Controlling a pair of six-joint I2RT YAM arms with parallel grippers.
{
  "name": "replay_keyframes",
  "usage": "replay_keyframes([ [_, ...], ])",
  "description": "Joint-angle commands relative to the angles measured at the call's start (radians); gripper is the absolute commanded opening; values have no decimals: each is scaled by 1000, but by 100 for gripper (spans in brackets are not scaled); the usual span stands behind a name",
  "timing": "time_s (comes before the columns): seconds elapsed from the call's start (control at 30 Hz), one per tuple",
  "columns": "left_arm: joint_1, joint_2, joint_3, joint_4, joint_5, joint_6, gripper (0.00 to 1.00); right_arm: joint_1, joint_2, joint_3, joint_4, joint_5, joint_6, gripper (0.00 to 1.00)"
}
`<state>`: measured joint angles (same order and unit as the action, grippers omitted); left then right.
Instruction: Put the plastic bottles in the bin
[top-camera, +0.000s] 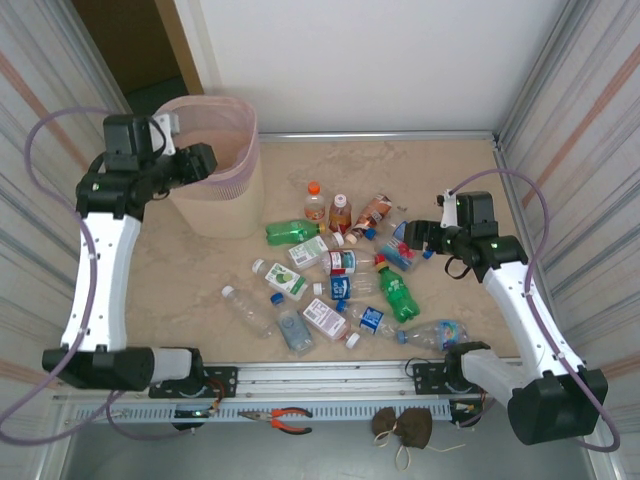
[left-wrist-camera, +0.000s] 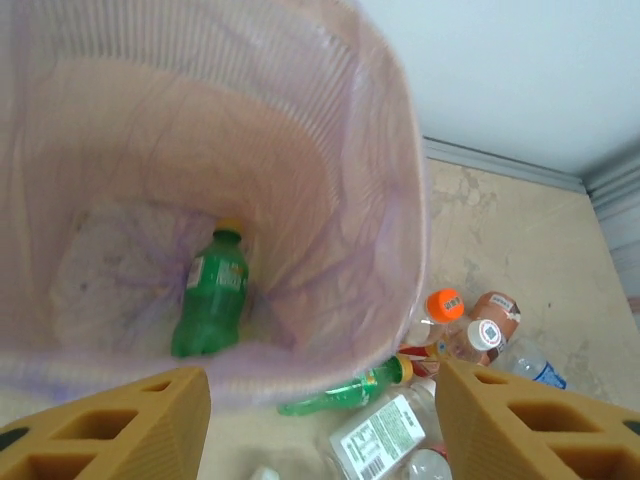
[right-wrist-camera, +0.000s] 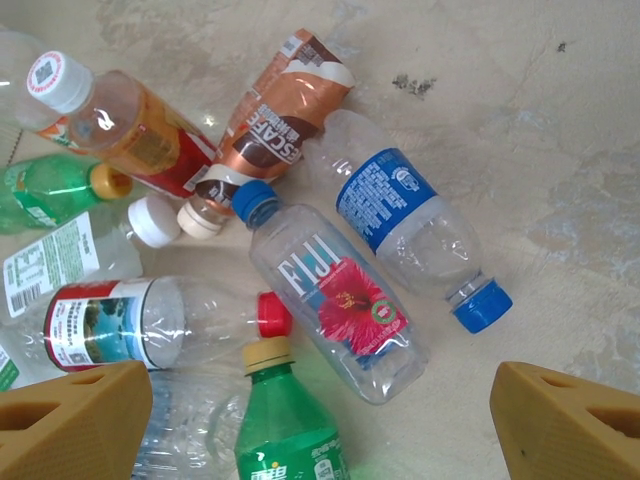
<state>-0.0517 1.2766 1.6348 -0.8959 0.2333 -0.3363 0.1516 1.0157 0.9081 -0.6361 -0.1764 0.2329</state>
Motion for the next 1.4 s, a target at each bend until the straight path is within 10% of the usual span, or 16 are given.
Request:
replay_keyframes([
  [0.0, 9, -96, -101, -84, -55, -142, 61, 13, -20, 29, -26, -8, 15, 87],
  [0.5, 12, -330, -653, -28, 51, -410, 56, 39, -75, -17, -43, 3, 20, 87],
  [1.37, 123, -121, -1096, 351, 203, -500, 52, 62, -89, -15, -71, 34, 28, 87],
])
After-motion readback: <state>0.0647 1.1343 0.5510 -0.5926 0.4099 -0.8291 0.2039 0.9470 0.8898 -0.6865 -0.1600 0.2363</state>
